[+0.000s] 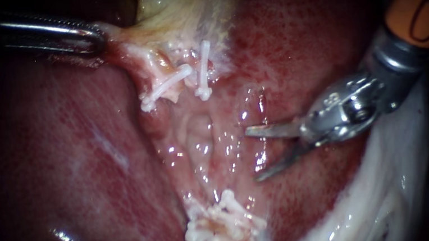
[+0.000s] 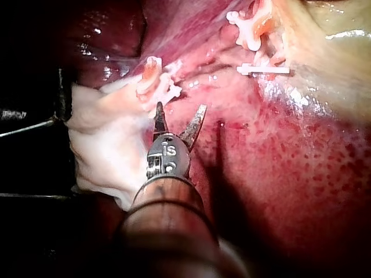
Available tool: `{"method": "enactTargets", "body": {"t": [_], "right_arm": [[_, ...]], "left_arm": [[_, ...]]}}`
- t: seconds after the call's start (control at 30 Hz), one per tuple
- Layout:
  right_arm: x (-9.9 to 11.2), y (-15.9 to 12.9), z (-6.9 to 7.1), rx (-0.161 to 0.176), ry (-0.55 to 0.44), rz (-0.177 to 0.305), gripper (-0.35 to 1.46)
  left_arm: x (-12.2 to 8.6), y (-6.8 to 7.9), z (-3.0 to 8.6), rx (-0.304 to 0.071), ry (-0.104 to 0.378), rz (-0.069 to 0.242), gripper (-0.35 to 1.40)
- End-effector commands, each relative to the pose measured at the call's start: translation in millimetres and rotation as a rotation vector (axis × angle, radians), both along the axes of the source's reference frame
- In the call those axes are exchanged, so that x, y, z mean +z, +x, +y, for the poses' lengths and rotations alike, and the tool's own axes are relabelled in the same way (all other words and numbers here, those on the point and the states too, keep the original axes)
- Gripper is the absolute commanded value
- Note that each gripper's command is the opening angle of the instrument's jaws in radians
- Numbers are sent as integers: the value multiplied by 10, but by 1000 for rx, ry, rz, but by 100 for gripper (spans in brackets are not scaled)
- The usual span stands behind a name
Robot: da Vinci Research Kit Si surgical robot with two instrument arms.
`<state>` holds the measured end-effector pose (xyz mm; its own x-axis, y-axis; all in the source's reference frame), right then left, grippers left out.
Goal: Go back from the cut right tube
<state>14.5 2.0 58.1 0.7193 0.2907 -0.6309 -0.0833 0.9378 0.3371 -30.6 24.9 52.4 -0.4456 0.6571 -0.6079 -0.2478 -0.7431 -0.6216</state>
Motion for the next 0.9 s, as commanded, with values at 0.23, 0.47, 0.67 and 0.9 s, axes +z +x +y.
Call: {"method": "enactTargets", "body": {"t": [0.23,0.47,0.67,0.9], "right_arm": [[-6,-30,8,16,-71,-83,145],[-8,-33,11,9,-70,-107,145],[-8,-33,11,-4,-35,-99,145],[-7,-33,10,-1,-9,-99,145]], "left_arm": [[1,0,1,0,0,0,-35],[4,-1,1,0,-1,1,-35],[21,-9,-3,-4,-9,5,-35],[56,-29,-22,9,17,0,-35]]}}
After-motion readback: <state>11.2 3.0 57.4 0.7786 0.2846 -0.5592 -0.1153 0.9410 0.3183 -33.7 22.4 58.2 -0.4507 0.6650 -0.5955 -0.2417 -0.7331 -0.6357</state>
